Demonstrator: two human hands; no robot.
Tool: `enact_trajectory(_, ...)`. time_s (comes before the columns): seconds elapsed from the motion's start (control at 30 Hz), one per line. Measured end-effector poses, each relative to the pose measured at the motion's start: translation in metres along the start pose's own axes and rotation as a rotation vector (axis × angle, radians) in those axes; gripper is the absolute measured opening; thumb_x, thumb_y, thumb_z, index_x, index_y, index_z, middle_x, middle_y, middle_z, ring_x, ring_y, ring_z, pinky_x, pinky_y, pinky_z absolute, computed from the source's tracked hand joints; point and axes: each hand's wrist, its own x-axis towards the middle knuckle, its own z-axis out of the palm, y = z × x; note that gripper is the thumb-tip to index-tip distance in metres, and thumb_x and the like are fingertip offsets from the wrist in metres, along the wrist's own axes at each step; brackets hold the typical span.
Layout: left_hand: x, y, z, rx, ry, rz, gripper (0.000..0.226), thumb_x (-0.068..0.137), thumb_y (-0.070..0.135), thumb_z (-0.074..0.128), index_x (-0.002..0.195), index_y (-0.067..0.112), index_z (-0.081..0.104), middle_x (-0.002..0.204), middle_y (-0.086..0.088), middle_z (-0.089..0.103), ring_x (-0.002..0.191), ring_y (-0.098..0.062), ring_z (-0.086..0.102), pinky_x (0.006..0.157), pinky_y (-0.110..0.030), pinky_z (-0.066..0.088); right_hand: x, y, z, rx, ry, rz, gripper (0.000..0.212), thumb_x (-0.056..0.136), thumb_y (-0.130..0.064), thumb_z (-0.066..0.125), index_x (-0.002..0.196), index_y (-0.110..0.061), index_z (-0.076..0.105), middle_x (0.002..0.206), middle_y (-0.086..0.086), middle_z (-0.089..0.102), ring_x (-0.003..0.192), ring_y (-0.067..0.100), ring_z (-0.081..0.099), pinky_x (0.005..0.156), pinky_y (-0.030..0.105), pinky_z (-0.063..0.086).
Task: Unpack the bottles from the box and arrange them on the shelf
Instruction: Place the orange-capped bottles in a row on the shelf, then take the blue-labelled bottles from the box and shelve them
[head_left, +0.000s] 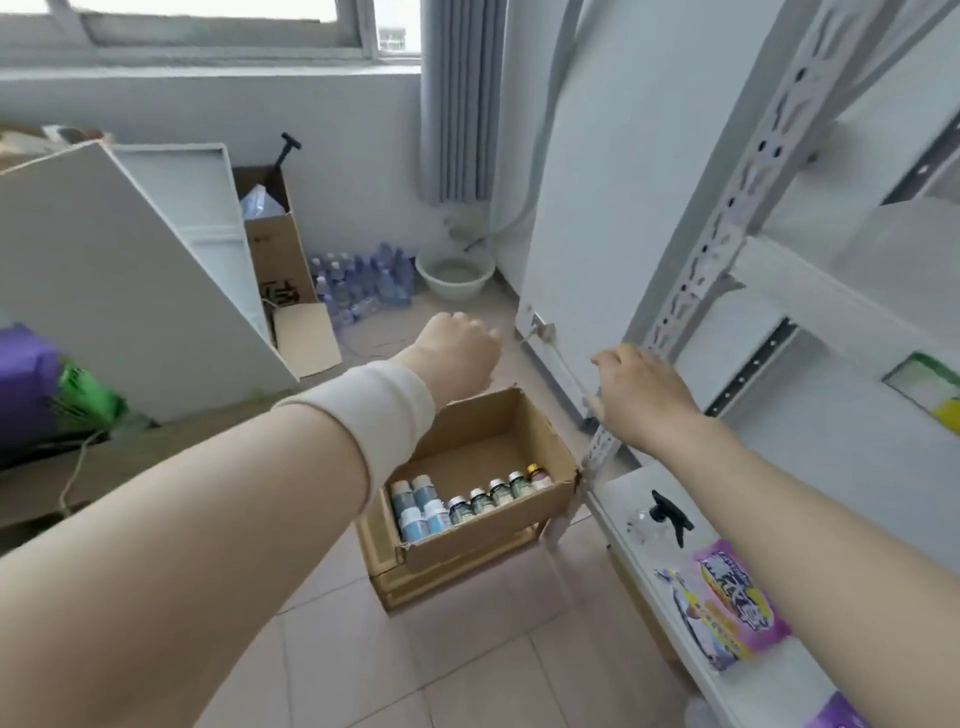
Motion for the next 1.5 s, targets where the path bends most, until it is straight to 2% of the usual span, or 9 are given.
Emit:
enact_trajectory(0.27,0.035,-0.068,0.163,-0.167,-0.299,-0.119,0.04,0.095,0.032,0.048,0.129,0.011,0.046,0.128,-0.01,0.055,0.119,-0.028,0.052,0.094,-0.038,0.043,0.109,-0.076,0.131,-0.024,-0.278,-0.212,0.049,0.095,-0.036,0.044,0.136,-0.009,0.039,0.136,0.012,0.045,0.128,0.028,0.04,0.105,0.037,0.034)
enact_trajectory(0.57,0.081,-0.061,0.319,-0.397,-0.65,-0.221,0.038,0.093,0.029,0.049,0.125,0.01,0.045,0.125,-0.011,0.055,0.114,-0.028,0.051,0.09,-0.035,0.042,0.206,-0.106,0.276,0.02,-0.694,-0.402,0.056,0.094,-0.042,0.046,0.139,-0.01,0.036,0.138,0.011,0.045,0.129,0.028,0.039,0.106,0.036,0.033)
enact_trajectory(0.73,0.108,-0.047,0.387,-0.362,-0.769,-0.099,0.05,0.089,0.038,0.058,0.127,0.01,0.044,0.125,-0.01,0.055,0.113,-0.027,0.05,0.091,-0.034,0.042,0.244,-0.121,0.344,0.041,-0.81,-0.503,0.071,0.085,-0.052,0.055,0.139,-0.01,0.036,0.136,0.01,0.047,0.128,0.027,0.039,0.106,0.035,0.034)
enact_trajectory(0.87,0.133,-0.038,0.455,-0.275,-0.89,-0.049,0.05,0.089,0.036,0.058,0.128,0.009,0.043,0.129,-0.011,0.053,0.118,-0.028,0.05,0.094,-0.034,0.039,0.267,-0.135,0.415,0.083,-0.898,-0.538,0.082,0.076,-0.058,0.063,0.139,-0.012,0.036,0.136,0.009,0.047,0.127,0.028,0.038,0.105,0.036,0.035)
enact_trajectory(0.97,0.144,-0.03,0.484,-0.28,-1.041,0.032,0.051,0.088,0.045,0.058,0.126,0.013,0.048,0.125,-0.004,0.057,0.114,-0.024,0.054,0.088,-0.033,0.038,0.268,-0.138,0.45,0.113,-0.998,-0.556,0.082,0.072,-0.059,0.066,0.135,-0.012,0.04,0.132,0.009,0.051,0.121,0.029,0.041,0.099,0.037,0.038)
enact_trajectory(1.07,0.147,-0.031,0.495,-0.422,-1.171,0.018,0.058,0.084,0.053,0.059,0.125,0.013,0.05,0.115,-0.003,0.061,0.103,-0.024,0.058,0.078,-0.032,0.038,0.262,-0.139,0.466,0.191,-1.03,-0.546,0.08,0.074,-0.054,0.068,0.136,-0.014,0.037,0.129,0.009,0.054,0.12,0.028,0.042,0.092,0.035,0.038)
enact_trajectory(1.2,0.142,-0.035,0.499,-0.551,-1.157,-0.053,0.048,0.087,0.047,0.057,0.118,0.011,0.053,0.093,-0.003,0.056,0.083,-0.021,0.051,0.072,-0.03,0.041,0.258,-0.137,0.476,0.317,-0.993,-0.457,0.077,0.072,-0.047,0.073,0.133,-0.016,0.039,0.123,0.012,0.054,0.118,0.026,0.044,0.089,0.033,0.038)
enact_trajectory(1.37,0.138,-0.045,0.497,-0.74,-1.047,-0.209,0.052,0.081,0.039,0.069,0.121,0.012,0.05,0.115,-0.008,0.06,0.102,-0.026,0.056,0.077,-0.031,0.045,0.253,-0.127,0.482,0.549,-0.984,-0.287,0.076,0.06,-0.04,0.083,0.124,-0.025,0.044,0.118,0.006,0.045,0.111,0.021,0.046,0.095,0.033,0.041)
enact_trajectory(1.5,0.138,-0.058,0.48,-0.849,-0.829,-0.319,0.044,0.076,0.032,0.073,0.113,0.018,0.053,0.104,-0.003,0.051,0.099,-0.02,0.049,0.074,-0.027,0.039,0.25,-0.121,0.468,0.819,-0.917,-0.126,0.068,0.063,-0.022,0.084,0.119,-0.028,0.047,0.114,0.0,0.035,0.105,0.011,0.04,0.1,0.026,0.035)
